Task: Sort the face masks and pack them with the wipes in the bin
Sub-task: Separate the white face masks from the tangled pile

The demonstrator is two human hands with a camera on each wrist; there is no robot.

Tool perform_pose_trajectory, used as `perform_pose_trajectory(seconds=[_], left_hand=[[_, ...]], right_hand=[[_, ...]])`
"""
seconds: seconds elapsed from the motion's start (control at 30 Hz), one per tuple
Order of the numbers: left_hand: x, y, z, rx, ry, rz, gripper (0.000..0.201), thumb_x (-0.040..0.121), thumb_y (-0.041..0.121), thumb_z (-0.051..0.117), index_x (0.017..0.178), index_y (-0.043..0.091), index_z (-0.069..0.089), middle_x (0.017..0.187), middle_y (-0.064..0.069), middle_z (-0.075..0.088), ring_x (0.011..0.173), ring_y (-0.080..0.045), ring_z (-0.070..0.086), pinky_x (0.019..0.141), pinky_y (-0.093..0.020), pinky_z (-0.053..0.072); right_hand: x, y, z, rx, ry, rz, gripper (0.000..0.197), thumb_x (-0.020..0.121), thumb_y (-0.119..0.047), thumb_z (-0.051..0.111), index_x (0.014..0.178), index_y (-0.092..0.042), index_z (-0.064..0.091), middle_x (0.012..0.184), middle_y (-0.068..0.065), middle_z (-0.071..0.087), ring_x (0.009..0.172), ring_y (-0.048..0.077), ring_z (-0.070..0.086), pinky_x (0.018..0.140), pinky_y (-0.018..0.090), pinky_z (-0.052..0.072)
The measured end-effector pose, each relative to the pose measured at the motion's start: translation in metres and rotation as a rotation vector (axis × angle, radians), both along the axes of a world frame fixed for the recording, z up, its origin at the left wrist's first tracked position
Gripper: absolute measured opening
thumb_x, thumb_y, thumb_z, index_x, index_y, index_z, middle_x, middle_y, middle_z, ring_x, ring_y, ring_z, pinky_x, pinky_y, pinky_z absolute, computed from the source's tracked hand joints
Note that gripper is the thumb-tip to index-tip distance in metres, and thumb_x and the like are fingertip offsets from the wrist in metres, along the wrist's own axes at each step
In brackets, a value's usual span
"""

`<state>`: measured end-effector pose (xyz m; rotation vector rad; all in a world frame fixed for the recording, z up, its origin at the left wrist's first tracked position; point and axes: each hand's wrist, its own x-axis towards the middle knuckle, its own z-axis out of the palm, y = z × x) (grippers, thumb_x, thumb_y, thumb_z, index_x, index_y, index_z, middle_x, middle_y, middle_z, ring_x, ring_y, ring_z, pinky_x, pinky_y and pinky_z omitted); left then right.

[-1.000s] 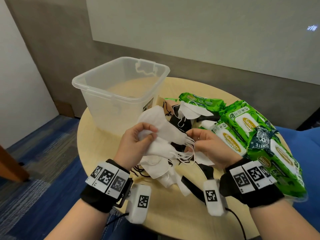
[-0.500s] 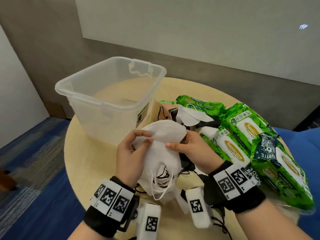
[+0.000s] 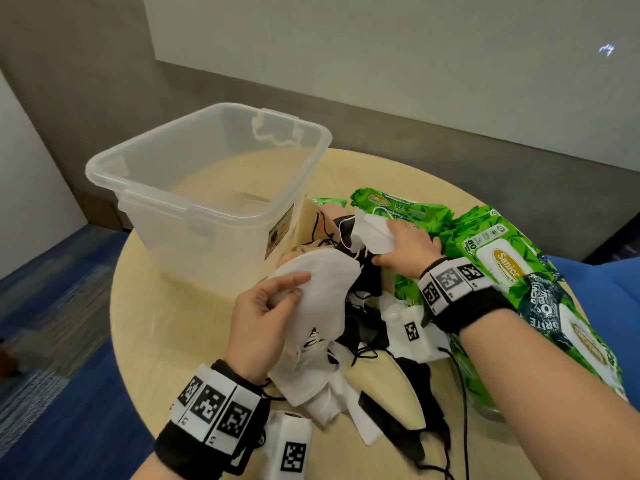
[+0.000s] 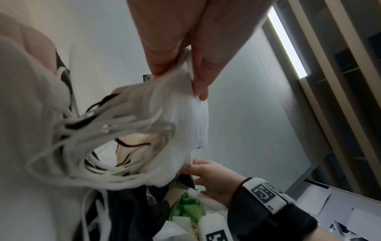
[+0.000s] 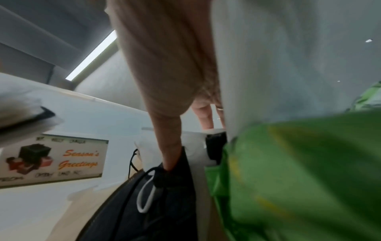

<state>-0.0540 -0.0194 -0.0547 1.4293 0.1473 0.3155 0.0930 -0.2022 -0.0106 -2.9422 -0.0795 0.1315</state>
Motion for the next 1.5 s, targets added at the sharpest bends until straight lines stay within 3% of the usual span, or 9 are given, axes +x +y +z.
perform_pose_trajectory(seconds=[0.2, 0.37, 0.6, 0.73, 0.87, 1.0, 1.13, 1.3, 1.5], left_hand=[[0.0, 0.004, -0.002, -0.022, -0.012, -0.044, 0.037, 0.085, -0.001, 0.059, 0.083, 0.031, 0.076, 0.122, -0.004, 0.064, 0.121, -0.02, 0.053, 0.103, -0.049, 0.042], [-0.001, 0.004, 0.0, -0.002, -0.003, -0.053, 0.036, 0.086, -0.001, 0.059, 0.083, 0.031, 0.075, 0.124, -0.003, 0.063, 0.123, -0.019, 0.052, 0.104, -0.048, 0.042], [-0.005, 0.01, 0.004, 0.104, 0.028, -0.082, 0.028, 0.09, 0.002, 0.054, 0.101, 0.023, 0.068, 0.121, 0.002, 0.063, 0.12, -0.011, 0.052, 0.104, -0.032, 0.042], [-0.004, 0.013, 0.004, 0.186, 0.005, 0.07, 0.025, 0.089, 0.01, 0.058, 0.106, 0.028, 0.064, 0.114, 0.004, 0.061, 0.111, -0.006, 0.054, 0.104, -0.034, 0.041], [-0.006, 0.007, 0.011, 0.19, -0.038, 0.118, 0.035, 0.077, 0.042, 0.049, 0.106, 0.028, 0.064, 0.111, 0.004, 0.061, 0.106, -0.001, 0.054, 0.101, -0.031, 0.041], [-0.014, -0.003, 0.02, 0.109, -0.059, -0.102, 0.057, 0.073, 0.063, 0.044, 0.097, 0.02, 0.071, 0.106, 0.003, 0.067, 0.098, -0.012, 0.062, 0.083, -0.03, 0.049], [-0.026, -0.01, 0.031, 0.027, -0.041, -0.326, 0.043, 0.077, 0.05, 0.064, 0.079, 0.008, 0.071, 0.077, -0.003, 0.071, 0.072, -0.012, 0.066, 0.063, -0.017, 0.049], [-0.027, -0.011, 0.028, -0.092, 0.013, -0.313, 0.011, 0.077, 0.01, 0.073, 0.087, 0.005, 0.071, 0.087, -0.013, 0.073, 0.076, -0.017, 0.069, 0.06, -0.021, 0.052], [-0.028, -0.011, 0.024, -0.144, -0.022, -0.224, 0.009, 0.08, -0.001, 0.064, 0.087, 0.001, 0.07, 0.082, -0.012, 0.073, 0.072, -0.015, 0.068, 0.06, -0.023, 0.053]], right_hand=[[0.011, -0.002, -0.004, 0.109, 0.022, -0.067, 0.048, 0.088, -0.051, 0.051, 0.129, -0.026, 0.049, 0.137, 0.008, 0.043, 0.127, 0.033, 0.039, 0.105, 0.05, 0.025], [0.009, -0.002, -0.003, 0.155, -0.189, -0.144, 0.028, 0.094, -0.011, 0.044, 0.112, -0.024, 0.062, 0.121, 0.009, 0.059, 0.117, 0.032, 0.047, 0.097, 0.041, 0.027], [-0.028, -0.014, 0.026, 0.314, -0.545, 0.121, 0.014, 0.092, -0.011, 0.051, 0.098, -0.008, 0.064, 0.086, 0.013, 0.065, 0.082, 0.032, 0.055, 0.071, 0.031, 0.036], [-0.061, -0.02, 0.056, 0.398, -0.349, 0.347, 0.013, 0.089, -0.013, 0.06, 0.087, -0.003, 0.067, 0.063, -0.008, 0.053, 0.061, 0.01, 0.047, 0.057, 0.011, 0.034], [-0.088, -0.015, 0.083, 0.288, 0.122, 0.6, 0.013, 0.083, -0.01, 0.066, 0.09, -0.019, 0.073, 0.085, -0.006, 0.071, 0.081, 0.004, 0.063, 0.074, 0.017, 0.046], [-0.099, 0.003, 0.081, 0.194, 0.184, 0.673, 0.011, 0.079, -0.011, 0.07, 0.087, -0.02, 0.072, 0.067, -0.009, 0.063, 0.062, 0.001, 0.053, 0.06, 0.015, 0.04], [-0.104, 0.017, 0.07, 0.25, 0.095, 0.649, 0.014, 0.074, -0.014, 0.075, 0.084, -0.015, 0.065, 0.063, 0.003, 0.057, 0.054, 0.005, 0.043, 0.053, 0.021, 0.033], [-0.108, 0.019, 0.058, 0.433, 0.005, 0.629, 0.017, 0.072, -0.015, 0.077, 0.083, -0.016, 0.063, 0.072, 0.009, 0.061, 0.066, 0.016, 0.051, 0.065, 0.033, 0.043], [-0.112, 0.008, 0.051, 0.667, -0.075, 0.581, 0.014, 0.068, -0.013, 0.08, 0.075, -0.022, 0.071, 0.074, -0.01, 0.061, 0.073, -0.001, 0.054, 0.073, 0.018, 0.042]])
